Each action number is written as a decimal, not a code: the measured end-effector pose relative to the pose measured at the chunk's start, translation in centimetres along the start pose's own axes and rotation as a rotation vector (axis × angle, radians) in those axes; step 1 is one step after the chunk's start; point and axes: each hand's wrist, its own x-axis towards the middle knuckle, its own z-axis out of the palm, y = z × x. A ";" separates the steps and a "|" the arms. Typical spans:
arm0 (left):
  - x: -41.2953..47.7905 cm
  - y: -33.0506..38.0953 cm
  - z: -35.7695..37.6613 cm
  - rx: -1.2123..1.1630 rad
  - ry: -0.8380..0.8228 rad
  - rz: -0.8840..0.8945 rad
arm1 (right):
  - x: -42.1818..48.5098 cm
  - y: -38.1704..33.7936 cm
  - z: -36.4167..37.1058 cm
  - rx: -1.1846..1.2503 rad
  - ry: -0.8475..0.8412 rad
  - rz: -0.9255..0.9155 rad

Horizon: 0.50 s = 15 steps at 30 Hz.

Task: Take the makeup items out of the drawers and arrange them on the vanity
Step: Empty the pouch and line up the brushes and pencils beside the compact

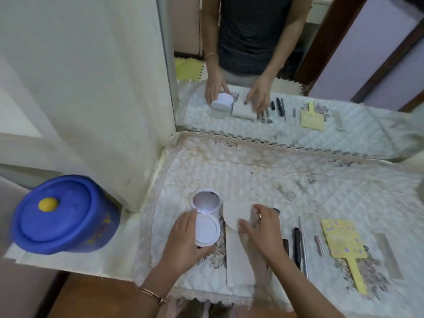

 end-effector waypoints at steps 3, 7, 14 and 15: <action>0.2 0.0 0.4 0.040 0.040 0.040 | -2.1 0.6 1.0 -0.230 -0.055 -0.077; 0.2 0.2 0.4 0.057 0.082 0.010 | -3.1 0.4 2.8 -0.392 -0.081 -0.008; 0.4 -0.8 -0.3 0.045 0.145 0.016 | -3.3 -1.6 3.6 -0.311 -0.065 0.105; 0.4 -0.7 -0.4 0.017 0.128 0.002 | -3.1 -1.8 3.7 -0.299 -0.060 0.103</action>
